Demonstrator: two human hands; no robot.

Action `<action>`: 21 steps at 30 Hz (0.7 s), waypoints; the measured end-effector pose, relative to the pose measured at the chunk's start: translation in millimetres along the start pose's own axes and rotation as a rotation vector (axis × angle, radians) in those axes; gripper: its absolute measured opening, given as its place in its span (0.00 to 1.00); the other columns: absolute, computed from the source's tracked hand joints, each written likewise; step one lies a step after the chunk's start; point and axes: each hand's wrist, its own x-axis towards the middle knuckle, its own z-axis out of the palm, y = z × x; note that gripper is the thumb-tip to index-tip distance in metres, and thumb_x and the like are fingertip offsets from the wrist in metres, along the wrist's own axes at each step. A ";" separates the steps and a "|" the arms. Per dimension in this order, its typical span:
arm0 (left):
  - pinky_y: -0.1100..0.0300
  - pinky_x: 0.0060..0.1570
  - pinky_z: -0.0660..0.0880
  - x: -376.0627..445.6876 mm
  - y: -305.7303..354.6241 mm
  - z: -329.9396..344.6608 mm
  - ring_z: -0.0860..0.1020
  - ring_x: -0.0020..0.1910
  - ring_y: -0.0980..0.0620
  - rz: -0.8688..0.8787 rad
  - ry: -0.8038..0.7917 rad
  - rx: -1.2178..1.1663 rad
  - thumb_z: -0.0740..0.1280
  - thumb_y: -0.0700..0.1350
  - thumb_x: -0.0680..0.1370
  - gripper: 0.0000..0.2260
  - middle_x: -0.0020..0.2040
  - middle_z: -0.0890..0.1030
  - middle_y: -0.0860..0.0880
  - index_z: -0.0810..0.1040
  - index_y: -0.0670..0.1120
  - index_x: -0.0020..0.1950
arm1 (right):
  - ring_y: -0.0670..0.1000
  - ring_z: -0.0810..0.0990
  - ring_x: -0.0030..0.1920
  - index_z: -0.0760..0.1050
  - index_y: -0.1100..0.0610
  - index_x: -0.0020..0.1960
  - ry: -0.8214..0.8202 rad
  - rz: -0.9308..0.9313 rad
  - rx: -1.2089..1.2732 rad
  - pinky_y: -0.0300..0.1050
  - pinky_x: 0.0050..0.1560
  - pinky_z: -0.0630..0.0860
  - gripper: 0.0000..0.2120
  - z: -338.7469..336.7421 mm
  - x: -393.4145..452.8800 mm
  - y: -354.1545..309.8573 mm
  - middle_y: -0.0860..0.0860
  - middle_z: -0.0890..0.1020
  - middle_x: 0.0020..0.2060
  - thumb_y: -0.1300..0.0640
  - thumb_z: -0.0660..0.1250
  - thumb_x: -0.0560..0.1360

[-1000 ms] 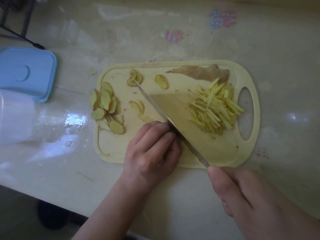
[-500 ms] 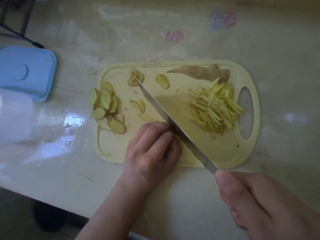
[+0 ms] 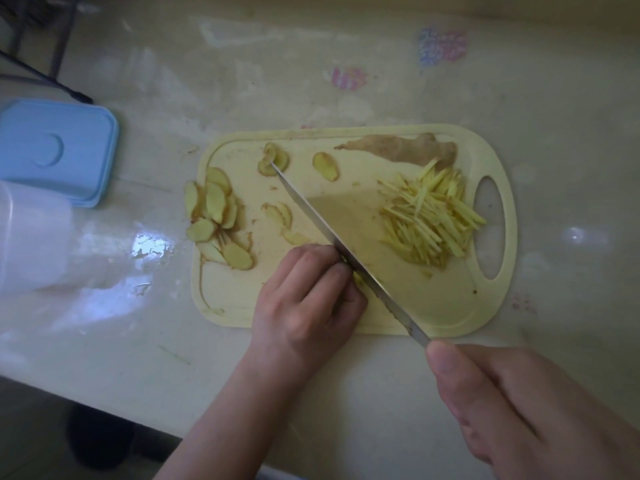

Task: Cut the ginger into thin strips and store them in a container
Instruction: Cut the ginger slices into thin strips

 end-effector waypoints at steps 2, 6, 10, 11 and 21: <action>0.59 0.48 0.75 0.2 -0.1 0.5 0.80 0.39 0.41 0.003 -0.002 0.004 0.74 0.28 0.70 0.03 0.40 0.82 0.40 0.82 0.34 0.38 | 0.39 0.78 0.35 0.70 0.44 0.49 -0.037 0.102 0.065 0.33 0.33 0.70 0.47 3.7 -0.6 0.9 0.40 0.79 0.32 0.13 0.31 0.57; 0.58 0.49 0.78 0.4 -0.6 0.2 0.81 0.39 0.41 0.018 0.002 -0.017 0.74 0.28 0.70 0.03 0.41 0.83 0.41 0.83 0.34 0.38 | 0.43 0.77 0.32 0.70 0.48 0.47 -0.135 0.136 0.084 0.36 0.35 0.70 0.49 7.6 7.4 6.8 0.45 0.78 0.30 0.12 0.32 0.56; 0.55 0.50 0.80 -0.2 -2.6 -1.3 0.82 0.41 0.41 0.045 -0.003 -0.039 0.74 0.28 0.70 0.03 0.43 0.84 0.40 0.83 0.34 0.40 | 0.45 0.74 0.31 0.68 0.50 0.46 -0.177 0.102 0.102 0.41 0.36 0.68 0.43 13.7 21.3 10.9 0.49 0.76 0.30 0.15 0.38 0.62; 0.54 0.51 0.80 -1.2 -2.5 -2.0 0.82 0.42 0.41 0.045 -0.014 -0.040 0.73 0.28 0.70 0.03 0.44 0.84 0.40 0.83 0.33 0.41 | 0.46 0.71 0.28 0.68 0.50 0.44 -0.191 0.072 0.123 0.42 0.33 0.65 0.44 13.7 23.6 10.5 0.49 0.72 0.26 0.14 0.38 0.61; 0.51 0.47 0.78 -3.0 -3.3 -3.0 0.81 0.41 0.39 -0.009 -0.004 -0.075 0.74 0.28 0.70 0.03 0.42 0.83 0.39 0.84 0.33 0.41 | 0.45 0.75 0.28 0.71 0.48 0.42 -0.179 0.127 0.137 0.37 0.30 0.67 0.42 2.8 5.3 -1.1 0.46 0.75 0.25 0.14 0.40 0.57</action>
